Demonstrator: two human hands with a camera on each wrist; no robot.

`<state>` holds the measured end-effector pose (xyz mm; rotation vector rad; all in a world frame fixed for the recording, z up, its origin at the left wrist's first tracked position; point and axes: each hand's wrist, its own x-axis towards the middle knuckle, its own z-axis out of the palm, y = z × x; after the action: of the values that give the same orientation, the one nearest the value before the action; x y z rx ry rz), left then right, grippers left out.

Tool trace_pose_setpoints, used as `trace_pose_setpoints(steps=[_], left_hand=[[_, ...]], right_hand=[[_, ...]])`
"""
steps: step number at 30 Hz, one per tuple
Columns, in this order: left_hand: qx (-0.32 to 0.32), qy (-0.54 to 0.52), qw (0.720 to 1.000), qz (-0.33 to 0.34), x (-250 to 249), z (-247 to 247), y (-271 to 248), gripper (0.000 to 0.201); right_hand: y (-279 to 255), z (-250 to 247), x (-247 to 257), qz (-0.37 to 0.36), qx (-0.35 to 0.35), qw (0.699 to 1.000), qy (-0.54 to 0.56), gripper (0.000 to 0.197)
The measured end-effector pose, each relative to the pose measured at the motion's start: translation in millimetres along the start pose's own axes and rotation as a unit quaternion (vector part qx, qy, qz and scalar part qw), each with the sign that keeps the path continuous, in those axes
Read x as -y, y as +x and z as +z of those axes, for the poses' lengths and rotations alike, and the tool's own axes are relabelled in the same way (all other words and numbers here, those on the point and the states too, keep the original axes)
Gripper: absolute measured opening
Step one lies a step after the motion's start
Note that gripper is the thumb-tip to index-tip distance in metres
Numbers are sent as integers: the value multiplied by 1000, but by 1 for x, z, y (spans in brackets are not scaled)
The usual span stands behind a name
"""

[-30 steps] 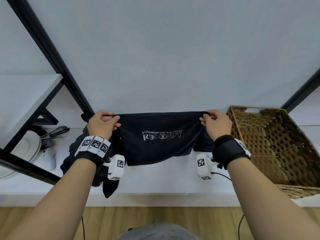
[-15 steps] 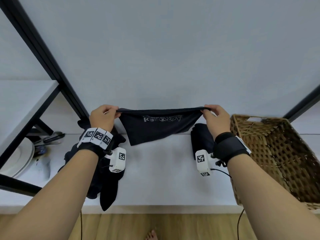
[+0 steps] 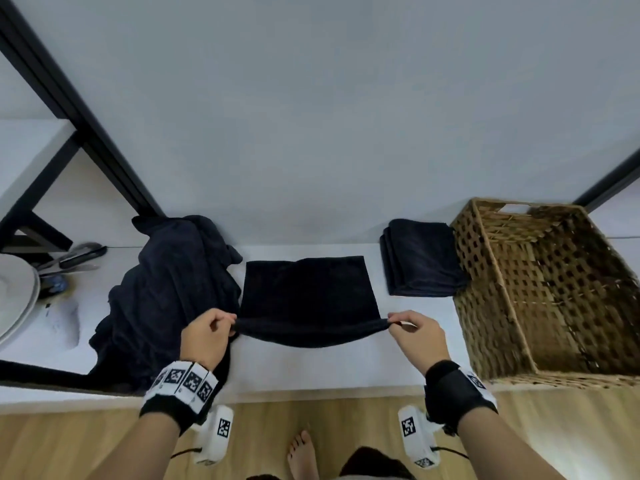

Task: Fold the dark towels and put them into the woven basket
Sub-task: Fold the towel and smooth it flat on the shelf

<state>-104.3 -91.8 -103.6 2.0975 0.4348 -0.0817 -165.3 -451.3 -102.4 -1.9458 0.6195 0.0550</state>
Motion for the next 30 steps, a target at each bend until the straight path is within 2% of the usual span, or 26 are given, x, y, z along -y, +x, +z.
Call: trace_pose_setpoints(steps=[4, 8, 14, 16, 18, 21, 24, 27, 30], left_hand=[[39, 83, 995, -33, 39, 20, -10, 31], [79, 198, 975, -59, 56, 38, -11, 24], [61, 301, 949, -71, 42, 61, 17, 21], [54, 345, 935, -69, 30, 68, 27, 18], [45, 390, 918, -54, 19, 74, 33, 15], [47, 402, 914, 6, 7, 88, 40, 16], [101, 380, 916, 82, 0, 107, 58, 30], [164, 386, 899, 130, 1, 128, 88, 53], [183, 418, 881, 126, 9, 142, 112, 72]], right_hand=[[-13, 13, -39, 8, 22, 997, -71, 21], [-15, 16, -64, 41, 54, 989, -132, 20], [28, 27, -67, 60, 37, 982, -173, 8], [43, 35, -63, 63, 37, 984, -162, 9], [55, 44, -57, 57, 44, 984, -164, 20], [66, 60, -47, -3, 53, 976, -211, 40], [80, 78, -34, -95, 72, 961, -249, 41], [107, 100, -22, -163, 145, 929, -300, 46], [137, 121, -18, -195, 227, 883, -362, 58]])
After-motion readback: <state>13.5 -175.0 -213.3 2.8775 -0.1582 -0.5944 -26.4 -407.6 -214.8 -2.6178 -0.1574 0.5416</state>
